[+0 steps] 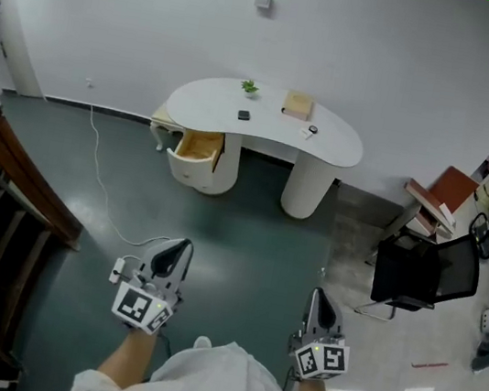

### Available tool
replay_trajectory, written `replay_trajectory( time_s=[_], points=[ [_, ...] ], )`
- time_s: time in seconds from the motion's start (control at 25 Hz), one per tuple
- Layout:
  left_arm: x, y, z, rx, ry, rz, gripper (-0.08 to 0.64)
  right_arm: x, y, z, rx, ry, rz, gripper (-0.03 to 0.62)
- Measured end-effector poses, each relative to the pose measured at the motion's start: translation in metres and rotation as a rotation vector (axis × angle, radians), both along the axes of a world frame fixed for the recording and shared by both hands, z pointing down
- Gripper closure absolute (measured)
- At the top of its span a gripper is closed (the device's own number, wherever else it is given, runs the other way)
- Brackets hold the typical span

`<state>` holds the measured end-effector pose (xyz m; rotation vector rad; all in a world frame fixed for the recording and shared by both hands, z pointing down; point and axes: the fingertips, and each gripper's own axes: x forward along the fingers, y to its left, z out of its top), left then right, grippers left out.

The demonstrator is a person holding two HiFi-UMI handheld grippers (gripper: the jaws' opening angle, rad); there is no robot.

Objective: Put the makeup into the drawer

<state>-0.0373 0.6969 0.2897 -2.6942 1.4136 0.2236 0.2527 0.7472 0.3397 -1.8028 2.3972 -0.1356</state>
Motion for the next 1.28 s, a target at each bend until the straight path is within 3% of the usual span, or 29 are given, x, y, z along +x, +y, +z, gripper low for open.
replay_trajectory(
  time_s=[0.24,0.4,0.48,0.96,1.28],
  points=[
    [-0.001,-0.010,-0.007,0.011,-0.002,0.043,0.528,-0.007,-0.008,-0.003,0.004,0.001,0.009,0.575],
    [-0.001,-0.016,0.006,-0.011,-0.047,0.088,0.364,-0.019,-0.014,0.002,-0.004,-0.002,0.019,0.575],
    [-0.005,-0.019,0.007,-0.016,-0.052,0.091,0.323,-0.025,-0.017,0.001,-0.008,-0.002,0.025,0.575],
    [-0.041,-0.044,0.020,-0.048,-0.049,0.103,0.282,-0.073,-0.040,0.008,-0.021,0.000,0.022,0.575],
    [-0.044,-0.075,0.023,-0.075,-0.032,0.097,0.282,-0.081,-0.068,0.006,-0.025,-0.008,0.025,0.575]
  ],
)
